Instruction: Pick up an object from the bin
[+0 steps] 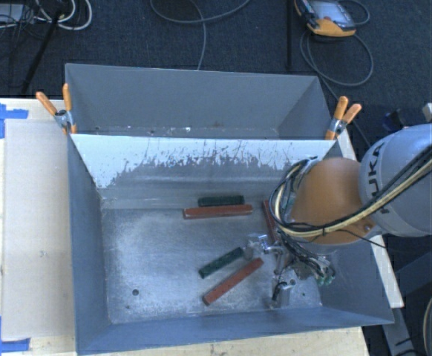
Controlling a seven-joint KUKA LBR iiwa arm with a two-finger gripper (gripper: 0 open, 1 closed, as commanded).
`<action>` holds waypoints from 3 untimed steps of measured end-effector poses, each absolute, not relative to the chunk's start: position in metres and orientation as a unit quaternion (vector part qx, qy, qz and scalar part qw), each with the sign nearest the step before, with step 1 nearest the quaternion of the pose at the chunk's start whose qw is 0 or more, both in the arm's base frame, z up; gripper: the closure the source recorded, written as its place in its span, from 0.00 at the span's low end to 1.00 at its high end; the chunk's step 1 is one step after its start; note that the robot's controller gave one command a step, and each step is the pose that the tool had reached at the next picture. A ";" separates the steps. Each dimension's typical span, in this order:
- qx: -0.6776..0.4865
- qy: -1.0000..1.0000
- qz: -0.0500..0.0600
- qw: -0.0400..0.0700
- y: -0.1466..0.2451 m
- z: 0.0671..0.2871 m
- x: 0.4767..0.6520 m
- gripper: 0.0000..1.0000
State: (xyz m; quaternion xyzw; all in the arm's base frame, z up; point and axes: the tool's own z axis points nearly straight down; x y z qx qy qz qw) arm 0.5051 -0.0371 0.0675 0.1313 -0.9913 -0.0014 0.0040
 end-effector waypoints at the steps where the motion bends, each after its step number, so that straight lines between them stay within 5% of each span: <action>1: 0.159 -0.987 -0.001 -0.002 0.011 0.070 0.492 0.00; 2: 0.159 -0.987 0.000 -0.001 0.009 0.070 0.492 1.00; 3: 0.256 -0.967 0.001 -0.004 0.005 0.228 0.510 1.00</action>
Offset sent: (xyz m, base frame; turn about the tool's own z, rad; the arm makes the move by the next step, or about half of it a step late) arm -0.0141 0.0452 0.0025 -0.0521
